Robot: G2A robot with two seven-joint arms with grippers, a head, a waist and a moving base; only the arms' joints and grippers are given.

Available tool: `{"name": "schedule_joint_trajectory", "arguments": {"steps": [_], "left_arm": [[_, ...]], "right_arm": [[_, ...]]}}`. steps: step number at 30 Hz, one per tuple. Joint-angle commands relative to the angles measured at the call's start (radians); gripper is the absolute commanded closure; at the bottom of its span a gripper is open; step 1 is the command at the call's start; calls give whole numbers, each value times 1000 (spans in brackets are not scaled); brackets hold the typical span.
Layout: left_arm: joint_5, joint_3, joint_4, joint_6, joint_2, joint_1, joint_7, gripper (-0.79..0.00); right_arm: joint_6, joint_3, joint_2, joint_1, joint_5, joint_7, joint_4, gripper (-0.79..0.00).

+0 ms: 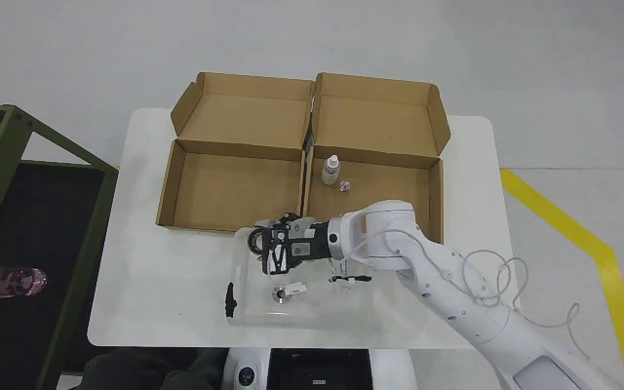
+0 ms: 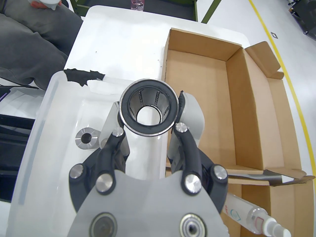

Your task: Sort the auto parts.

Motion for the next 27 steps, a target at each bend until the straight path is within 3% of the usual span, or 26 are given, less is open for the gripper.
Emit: {"name": "schedule_joint_trajectory", "arguments": {"steps": [1, 27], "left_arm": [[0, 0, 0, 0, 0, 0, 0, -785], [0, 0, 0, 0, 0, 0, 0, -785]], "right_arm": [[9, 4, -4, 19, 13, -7, 16, 0], [127, -92, -118, 283, 104, -87, 452, 0]]}}
